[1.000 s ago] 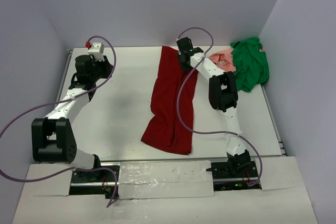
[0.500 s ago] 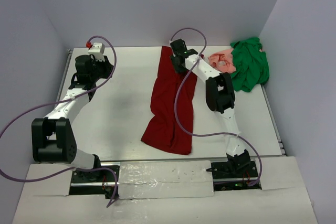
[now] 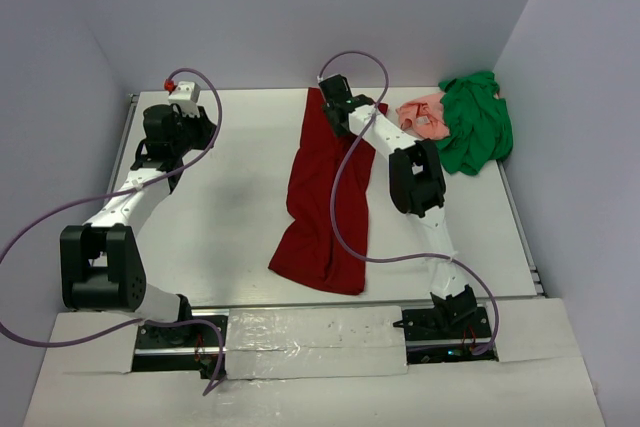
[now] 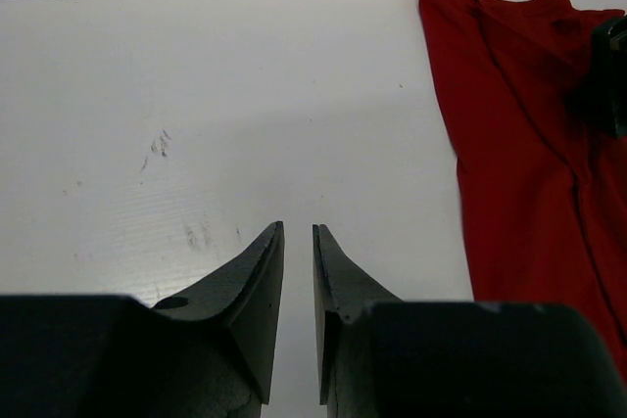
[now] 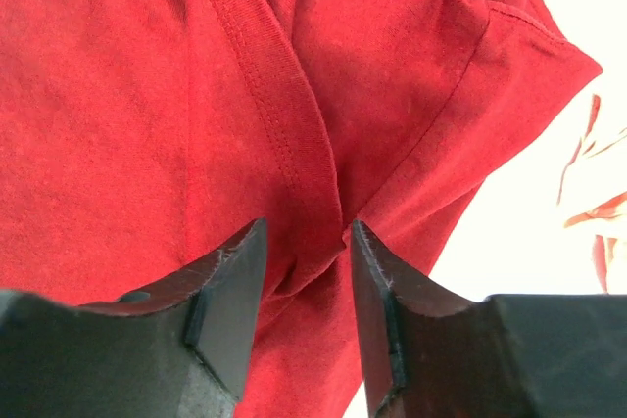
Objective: Fold and stack the t-shirts
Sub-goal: Grab the bottom of the folded rectangular tshirt with right arm
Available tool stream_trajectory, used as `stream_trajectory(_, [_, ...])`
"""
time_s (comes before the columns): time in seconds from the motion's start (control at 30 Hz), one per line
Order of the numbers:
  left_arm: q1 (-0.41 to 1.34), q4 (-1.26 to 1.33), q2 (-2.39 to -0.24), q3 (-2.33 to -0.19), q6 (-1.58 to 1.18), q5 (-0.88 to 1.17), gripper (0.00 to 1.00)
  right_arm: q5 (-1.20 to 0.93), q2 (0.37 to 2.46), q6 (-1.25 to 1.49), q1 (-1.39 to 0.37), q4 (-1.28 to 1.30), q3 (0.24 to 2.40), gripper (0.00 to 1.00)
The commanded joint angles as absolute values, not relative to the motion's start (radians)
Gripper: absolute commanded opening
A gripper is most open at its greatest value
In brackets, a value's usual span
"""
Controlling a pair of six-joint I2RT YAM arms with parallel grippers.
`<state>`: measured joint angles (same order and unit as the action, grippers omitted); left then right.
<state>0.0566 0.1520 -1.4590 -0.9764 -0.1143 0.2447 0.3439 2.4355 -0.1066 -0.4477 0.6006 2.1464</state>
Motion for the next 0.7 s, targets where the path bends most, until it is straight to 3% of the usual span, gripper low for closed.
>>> stream_trajectory(0.0, [0.052, 0.161, -1.447, -0.983, -0.103, 0.268, 0.27, 0.362, 2.405, -0.107, -0.453, 0.560, 2.166, 0.43])
stream_trajectory(0.2, [0.052, 0.156, -1.447, -0.982, -0.098, 0.267, 0.26, 0.353, 2.411, -0.115, -0.449, 0.560, 2.158, 0.30])
stream_trajectory(0.3, [0.052, 0.155, -1.448, -0.982, -0.098, 0.268, 0.25, 0.345, 2.411, -0.117, -0.445, 0.555, 2.152, 0.11])
stream_trajectory(0.33, [0.052, 0.155, -1.450, -0.982, -0.098, 0.268, 0.25, 0.345, 2.410, -0.115, -0.445, 0.552, 2.151, 0.00])
stream_trajectory(0.67, [0.052, 0.161, -1.450, -0.974, -0.101, 0.276, 0.25, 0.302, 2.387, -0.115, -0.462, 0.534, 2.129, 0.00])
